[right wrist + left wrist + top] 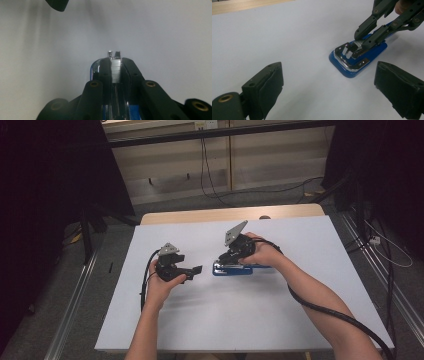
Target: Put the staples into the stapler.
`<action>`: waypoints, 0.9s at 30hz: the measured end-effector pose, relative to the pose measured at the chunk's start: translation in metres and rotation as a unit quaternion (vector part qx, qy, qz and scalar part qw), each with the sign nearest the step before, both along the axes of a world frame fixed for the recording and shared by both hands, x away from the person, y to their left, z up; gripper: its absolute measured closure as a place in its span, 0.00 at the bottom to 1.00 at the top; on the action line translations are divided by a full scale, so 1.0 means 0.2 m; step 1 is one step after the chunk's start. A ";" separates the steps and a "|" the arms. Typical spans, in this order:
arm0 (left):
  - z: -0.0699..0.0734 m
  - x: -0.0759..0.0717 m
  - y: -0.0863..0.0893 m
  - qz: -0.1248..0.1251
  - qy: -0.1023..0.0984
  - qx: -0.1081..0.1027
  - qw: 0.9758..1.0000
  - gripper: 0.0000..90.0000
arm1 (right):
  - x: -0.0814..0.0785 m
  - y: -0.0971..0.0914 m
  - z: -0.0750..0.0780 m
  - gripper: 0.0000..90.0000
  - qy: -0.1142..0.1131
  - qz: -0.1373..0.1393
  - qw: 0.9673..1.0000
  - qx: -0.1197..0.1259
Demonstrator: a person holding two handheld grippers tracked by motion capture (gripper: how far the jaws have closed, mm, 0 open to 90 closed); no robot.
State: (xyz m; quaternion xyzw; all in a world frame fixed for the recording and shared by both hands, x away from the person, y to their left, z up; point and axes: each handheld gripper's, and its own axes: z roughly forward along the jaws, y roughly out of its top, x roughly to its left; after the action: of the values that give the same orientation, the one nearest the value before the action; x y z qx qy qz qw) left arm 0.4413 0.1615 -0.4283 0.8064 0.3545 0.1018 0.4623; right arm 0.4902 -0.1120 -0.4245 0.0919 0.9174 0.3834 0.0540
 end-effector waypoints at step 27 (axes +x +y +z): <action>0.00 0.00 0.00 0.000 -0.001 0.001 1.000 0.10 | 0.01 0.02 -0.01 0.88 0.002 0.006 1.000 0.002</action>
State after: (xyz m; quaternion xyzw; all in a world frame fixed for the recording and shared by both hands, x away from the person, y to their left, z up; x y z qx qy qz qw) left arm 0.4414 0.1617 -0.4281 0.8069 0.3536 0.1028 0.4619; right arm 0.4925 -0.1079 -0.4275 0.0875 0.9172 0.3855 0.0498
